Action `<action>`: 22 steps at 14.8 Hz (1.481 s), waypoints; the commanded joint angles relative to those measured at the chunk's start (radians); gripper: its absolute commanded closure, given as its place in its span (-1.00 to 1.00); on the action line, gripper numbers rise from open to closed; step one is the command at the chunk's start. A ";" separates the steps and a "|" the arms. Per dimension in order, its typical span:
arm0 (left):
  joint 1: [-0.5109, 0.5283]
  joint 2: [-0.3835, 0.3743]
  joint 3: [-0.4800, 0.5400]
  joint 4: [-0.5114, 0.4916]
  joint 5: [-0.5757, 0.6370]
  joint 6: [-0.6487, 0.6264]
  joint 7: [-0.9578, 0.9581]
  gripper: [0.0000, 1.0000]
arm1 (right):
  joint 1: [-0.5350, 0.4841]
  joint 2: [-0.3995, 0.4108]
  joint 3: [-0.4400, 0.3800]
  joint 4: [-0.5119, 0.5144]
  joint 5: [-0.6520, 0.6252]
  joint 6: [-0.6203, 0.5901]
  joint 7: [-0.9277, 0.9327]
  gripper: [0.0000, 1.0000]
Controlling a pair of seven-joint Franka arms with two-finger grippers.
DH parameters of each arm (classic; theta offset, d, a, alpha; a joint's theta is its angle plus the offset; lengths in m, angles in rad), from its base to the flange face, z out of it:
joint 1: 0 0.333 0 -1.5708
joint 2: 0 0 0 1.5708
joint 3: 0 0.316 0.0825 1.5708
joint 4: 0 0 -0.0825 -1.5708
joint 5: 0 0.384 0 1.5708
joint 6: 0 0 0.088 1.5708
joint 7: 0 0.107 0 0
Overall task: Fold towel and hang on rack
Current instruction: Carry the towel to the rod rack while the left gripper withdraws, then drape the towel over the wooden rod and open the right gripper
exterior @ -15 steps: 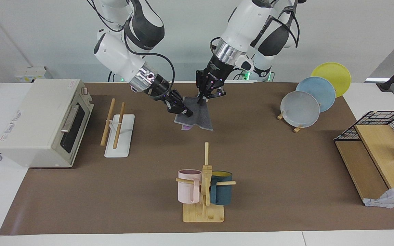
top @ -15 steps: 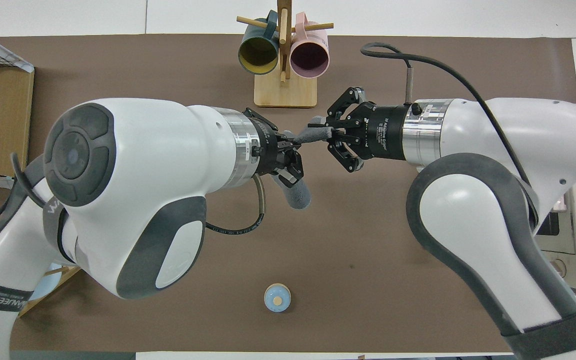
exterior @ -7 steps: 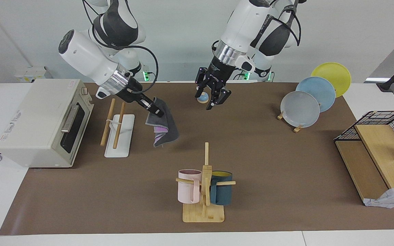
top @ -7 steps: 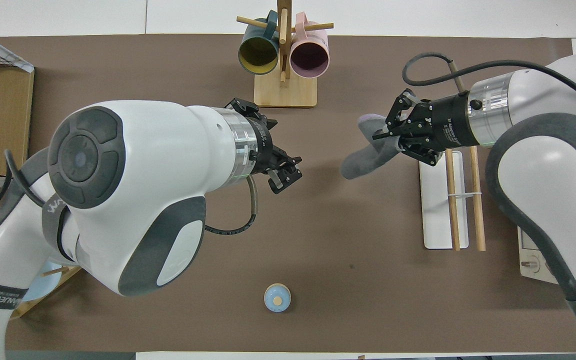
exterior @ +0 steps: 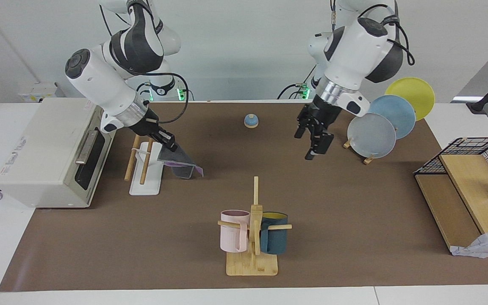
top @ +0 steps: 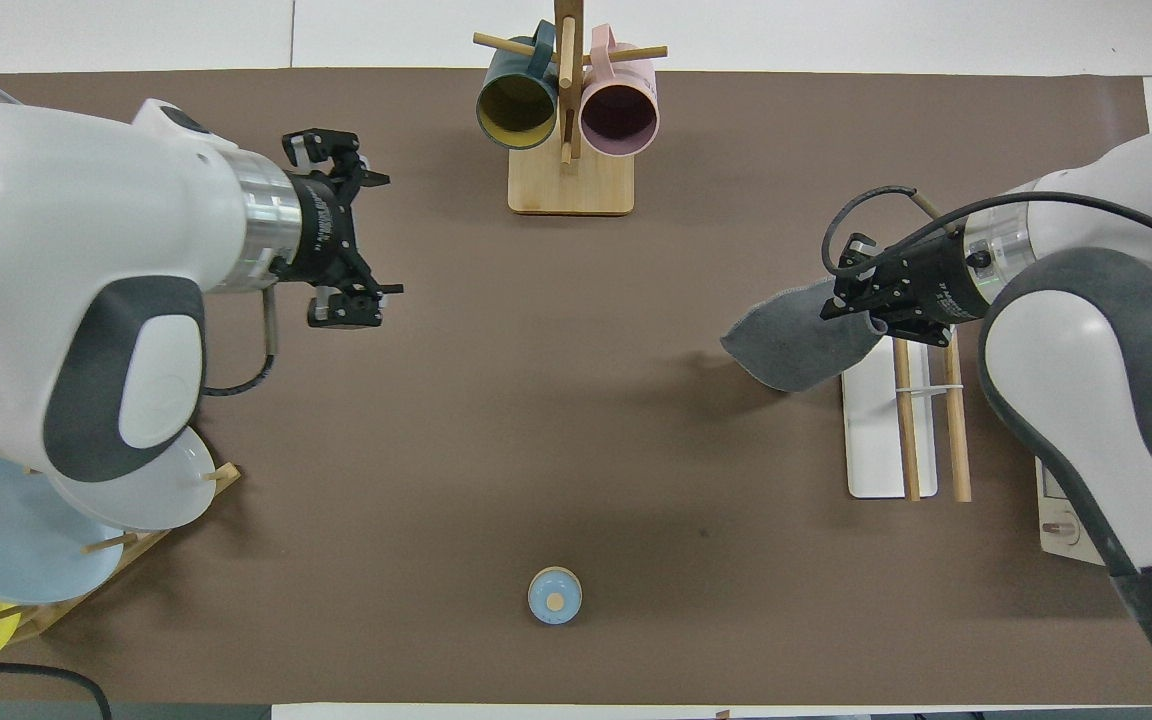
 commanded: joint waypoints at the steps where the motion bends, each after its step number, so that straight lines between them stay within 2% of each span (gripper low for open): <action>1: 0.099 -0.047 -0.006 -0.067 -0.013 -0.040 0.299 -1.00 | -0.061 -0.044 0.007 -0.065 -0.023 0.013 -0.102 1.00; 5: 0.212 -0.055 -0.005 -0.076 -0.012 -0.123 0.741 -1.00 | -0.142 -0.074 0.007 -0.142 -0.045 0.044 -0.266 1.00; 6: 0.229 -0.055 -0.005 -0.076 -0.012 -0.135 0.833 -1.00 | -0.146 -0.074 0.007 -0.140 -0.084 0.041 -0.310 1.00; 8: 0.248 -0.059 0.002 -0.070 -0.009 -0.169 1.012 -1.00 | -0.149 -0.068 0.007 -0.121 -0.189 0.030 -0.338 1.00; 11: 0.252 -0.050 0.028 -0.026 0.016 -0.250 1.276 -1.00 | -0.191 -0.068 0.005 -0.114 -0.204 0.001 -0.389 1.00; 13: 0.248 -0.041 0.032 0.021 0.100 -0.318 1.402 -1.00 | -0.214 -0.068 0.005 -0.114 -0.224 -0.014 -0.427 1.00; 16: 0.223 -0.047 0.043 0.034 0.178 -0.387 1.551 -1.00 | -0.216 -0.071 0.005 -0.114 -0.298 -0.022 -0.496 1.00; 20: 0.014 -0.088 0.265 0.065 0.209 -0.505 1.674 -1.00 | -0.254 -0.074 0.005 -0.125 -0.307 -0.022 -0.542 1.00; 22: -0.016 -0.125 0.298 0.053 0.209 -0.537 1.705 -1.00 | -0.257 -0.076 0.005 -0.131 -0.322 -0.020 -0.550 1.00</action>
